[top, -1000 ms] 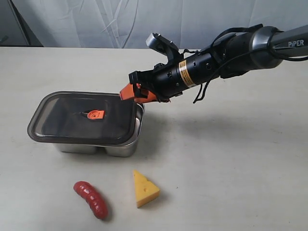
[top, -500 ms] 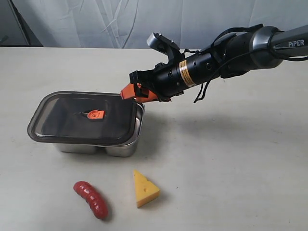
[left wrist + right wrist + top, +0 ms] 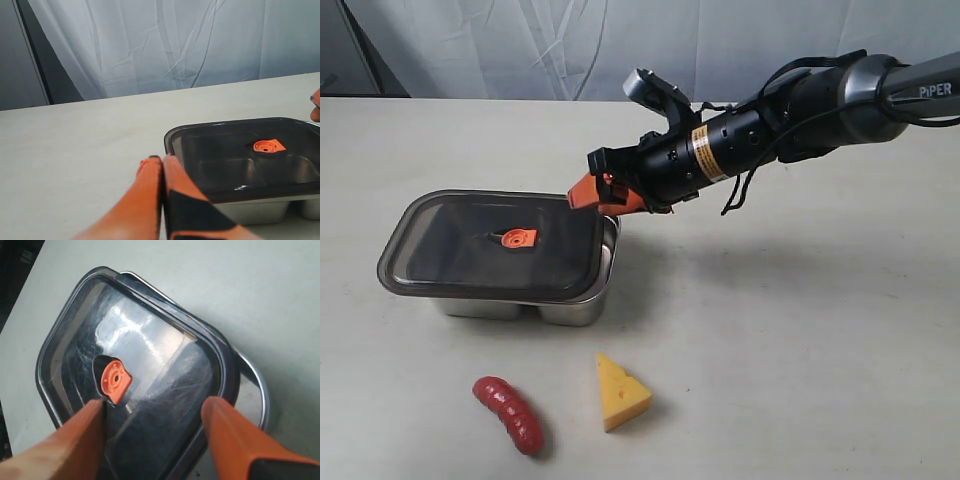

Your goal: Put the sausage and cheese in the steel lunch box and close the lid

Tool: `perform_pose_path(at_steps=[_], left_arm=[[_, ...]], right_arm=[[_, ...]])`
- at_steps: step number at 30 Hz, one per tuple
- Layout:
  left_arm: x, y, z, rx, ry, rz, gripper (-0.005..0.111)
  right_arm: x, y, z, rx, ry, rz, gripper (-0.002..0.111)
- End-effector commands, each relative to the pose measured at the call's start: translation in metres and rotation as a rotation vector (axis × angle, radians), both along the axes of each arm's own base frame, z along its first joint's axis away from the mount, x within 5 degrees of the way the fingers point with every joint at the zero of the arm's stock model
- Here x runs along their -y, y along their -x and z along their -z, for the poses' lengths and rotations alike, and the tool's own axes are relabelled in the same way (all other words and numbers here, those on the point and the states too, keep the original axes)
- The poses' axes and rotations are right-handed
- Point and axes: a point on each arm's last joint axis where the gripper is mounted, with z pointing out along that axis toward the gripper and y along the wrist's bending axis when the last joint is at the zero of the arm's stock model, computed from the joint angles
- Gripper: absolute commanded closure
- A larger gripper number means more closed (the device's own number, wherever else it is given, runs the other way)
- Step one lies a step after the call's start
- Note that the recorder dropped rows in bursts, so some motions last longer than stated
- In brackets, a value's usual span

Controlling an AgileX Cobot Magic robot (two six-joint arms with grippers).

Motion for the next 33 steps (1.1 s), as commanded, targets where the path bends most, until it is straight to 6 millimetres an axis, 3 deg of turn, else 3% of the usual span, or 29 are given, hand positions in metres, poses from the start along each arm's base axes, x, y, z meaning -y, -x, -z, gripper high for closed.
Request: perform_pose_path(at_steps=[1, 15, 17, 20, 24, 33], left_arm=[[0.001, 0.0, 0.0, 0.014, 0.008, 0.008, 0.107], [0.001, 0.0, 0.0, 0.014, 0.008, 0.008, 0.107], [0.001, 0.0, 0.0, 0.014, 0.008, 0.008, 0.107], [0.001, 0.0, 0.0, 0.014, 0.008, 0.008, 0.107], [0.001, 0.0, 0.0, 0.014, 0.008, 0.008, 0.107], [0.001, 0.0, 0.0, 0.014, 0.008, 0.008, 0.107]], right_arm=[[0.002, -0.004, 0.0, -0.014, 0.008, 0.053, 0.051], [0.001, 0.001, -0.001, -0.03, -0.018, -0.002, 0.051], [0.01, -0.005, -0.004, -0.01, -0.02, 0.014, 0.051], [0.039, -0.023, -0.03, 0.045, -0.058, 0.076, 0.052], [0.052, -0.022, -0.046, 0.052, -0.108, 0.045, 0.057], [0.04, 0.002, -0.015, 0.014, -0.048, -0.016, 0.057]])
